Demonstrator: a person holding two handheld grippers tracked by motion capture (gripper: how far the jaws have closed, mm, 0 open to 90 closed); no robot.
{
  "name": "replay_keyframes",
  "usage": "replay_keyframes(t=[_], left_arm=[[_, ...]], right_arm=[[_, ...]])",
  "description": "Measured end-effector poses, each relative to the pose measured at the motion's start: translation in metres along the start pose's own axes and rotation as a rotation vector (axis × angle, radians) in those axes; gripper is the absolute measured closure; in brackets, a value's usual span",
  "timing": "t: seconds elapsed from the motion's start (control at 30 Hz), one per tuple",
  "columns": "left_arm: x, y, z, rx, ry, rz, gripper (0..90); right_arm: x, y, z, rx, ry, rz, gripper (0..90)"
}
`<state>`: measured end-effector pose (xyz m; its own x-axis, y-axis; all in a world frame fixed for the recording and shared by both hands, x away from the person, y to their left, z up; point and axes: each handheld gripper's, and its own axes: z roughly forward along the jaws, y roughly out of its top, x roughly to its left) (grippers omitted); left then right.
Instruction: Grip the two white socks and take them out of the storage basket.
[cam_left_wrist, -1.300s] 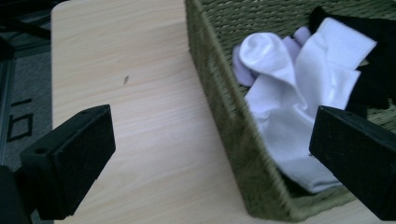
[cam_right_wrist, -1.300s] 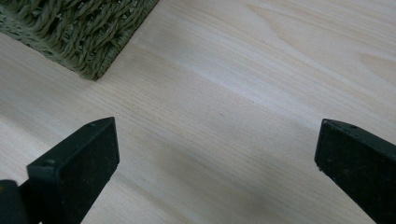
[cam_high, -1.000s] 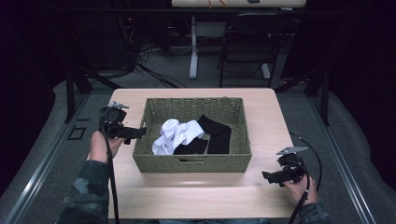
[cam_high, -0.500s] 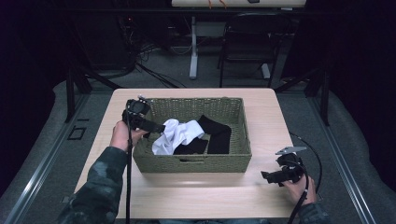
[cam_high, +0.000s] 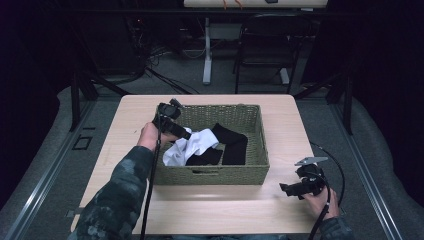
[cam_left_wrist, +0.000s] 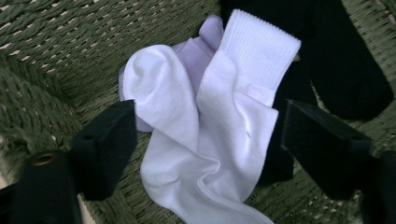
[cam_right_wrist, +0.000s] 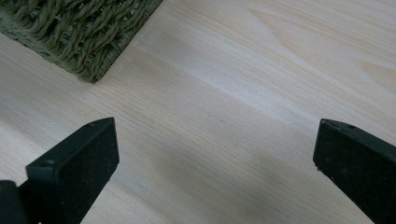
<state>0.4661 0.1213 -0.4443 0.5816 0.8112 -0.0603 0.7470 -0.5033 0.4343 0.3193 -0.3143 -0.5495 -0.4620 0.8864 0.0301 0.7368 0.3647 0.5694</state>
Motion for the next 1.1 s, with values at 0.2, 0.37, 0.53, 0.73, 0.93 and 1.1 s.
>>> replay_keyframes(t=[0.2,0.37,0.53,0.73,0.93,1.1], left_arm=[[-0.001,0.009,0.018,0.057,-0.003,-0.008,29.7],[-0.004,0.013,0.031,0.097,-0.012,-0.011,35.9],[-0.007,0.017,0.046,0.138,-0.027,-0.018,44.1],[-0.012,0.018,0.056,0.179,-0.024,-0.017,56.1],[-0.015,0.017,0.063,0.209,-0.026,-0.003,74.6],[-0.013,0.016,0.057,0.189,-0.042,0.011,86.3]], right_arm=[[-0.001,0.000,0.000,0.002,-0.003,-0.003,0.0],[-0.001,0.000,0.000,0.008,-0.002,-0.009,0.3],[-0.002,0.000,-0.001,0.012,-0.003,-0.010,0.3],[-0.002,0.000,-0.001,0.009,-0.003,-0.010,0.3],[-0.002,0.000,-0.001,0.013,0.001,-0.011,0.6],[-0.002,0.000,-0.001,0.014,0.000,-0.010,1.0]])
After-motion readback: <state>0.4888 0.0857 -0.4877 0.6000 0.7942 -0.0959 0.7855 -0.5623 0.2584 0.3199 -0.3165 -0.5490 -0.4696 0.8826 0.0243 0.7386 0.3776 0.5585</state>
